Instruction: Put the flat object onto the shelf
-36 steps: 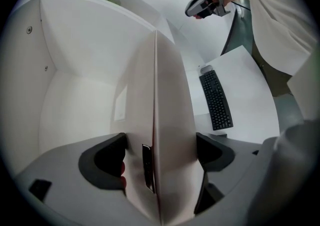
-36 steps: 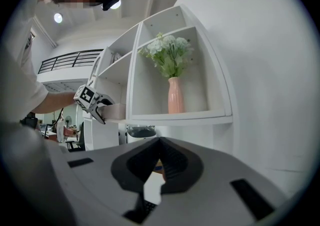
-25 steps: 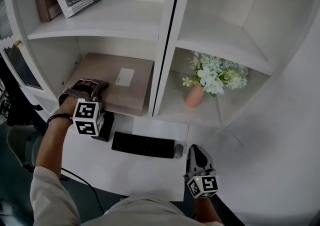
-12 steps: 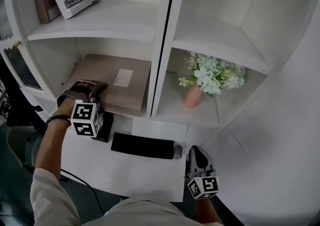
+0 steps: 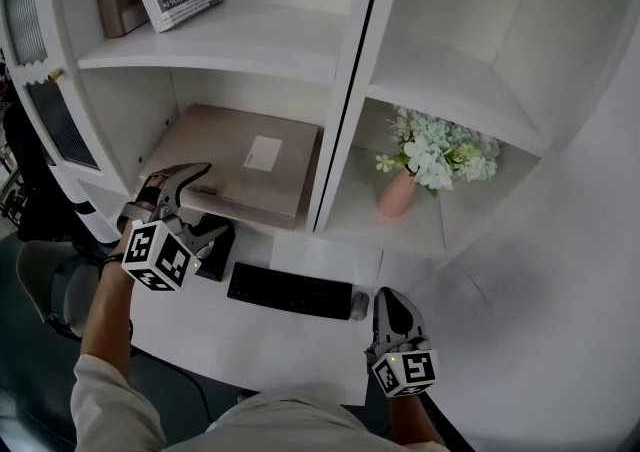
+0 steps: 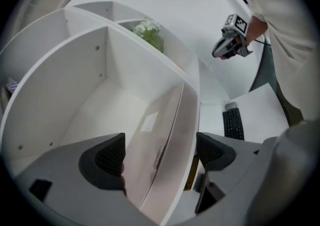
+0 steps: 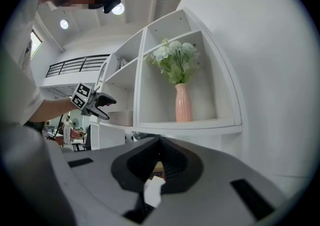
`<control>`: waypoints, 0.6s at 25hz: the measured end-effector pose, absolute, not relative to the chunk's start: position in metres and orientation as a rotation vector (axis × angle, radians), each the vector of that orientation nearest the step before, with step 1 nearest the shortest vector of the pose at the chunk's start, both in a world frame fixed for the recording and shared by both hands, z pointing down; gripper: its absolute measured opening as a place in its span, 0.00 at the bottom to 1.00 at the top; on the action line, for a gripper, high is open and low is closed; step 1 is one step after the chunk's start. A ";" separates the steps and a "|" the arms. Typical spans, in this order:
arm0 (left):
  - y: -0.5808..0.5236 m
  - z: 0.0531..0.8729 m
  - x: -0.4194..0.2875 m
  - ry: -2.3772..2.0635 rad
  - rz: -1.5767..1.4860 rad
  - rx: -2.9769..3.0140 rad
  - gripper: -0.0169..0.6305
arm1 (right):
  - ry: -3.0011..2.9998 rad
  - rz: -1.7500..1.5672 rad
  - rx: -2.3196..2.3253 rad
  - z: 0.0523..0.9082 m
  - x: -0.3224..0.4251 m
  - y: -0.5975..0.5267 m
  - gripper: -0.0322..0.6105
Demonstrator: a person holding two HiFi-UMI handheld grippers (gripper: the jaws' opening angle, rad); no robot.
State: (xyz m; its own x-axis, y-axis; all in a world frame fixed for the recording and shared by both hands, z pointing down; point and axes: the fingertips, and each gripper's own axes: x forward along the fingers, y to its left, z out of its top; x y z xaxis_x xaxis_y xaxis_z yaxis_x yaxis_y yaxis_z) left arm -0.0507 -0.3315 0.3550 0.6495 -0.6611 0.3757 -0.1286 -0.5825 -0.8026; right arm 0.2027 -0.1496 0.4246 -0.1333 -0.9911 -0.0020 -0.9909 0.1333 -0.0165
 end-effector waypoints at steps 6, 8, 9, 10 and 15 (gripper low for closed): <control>-0.302 0.339 -0.072 0.786 -0.579 -2.360 0.71 | 2.400 0.025 -1.975 0.410 0.179 -0.155 0.05; -0.293 0.334 -0.078 0.829 -0.495 -2.410 0.67 | 2.419 0.040 -1.944 0.404 0.170 -0.158 0.05; -0.289 0.331 -0.081 0.851 -0.452 -2.424 0.63 | 2.428 0.047 -1.929 0.401 0.165 -0.159 0.05; -0.285 0.329 -0.084 0.872 -0.411 -2.438 0.59 | 2.437 0.054 -1.914 0.399 0.161 -0.160 0.05; -0.268 0.327 -0.099 0.982 -0.285 -2.508 0.51 | 2.475 0.078 -1.847 0.390 0.140 -0.162 0.05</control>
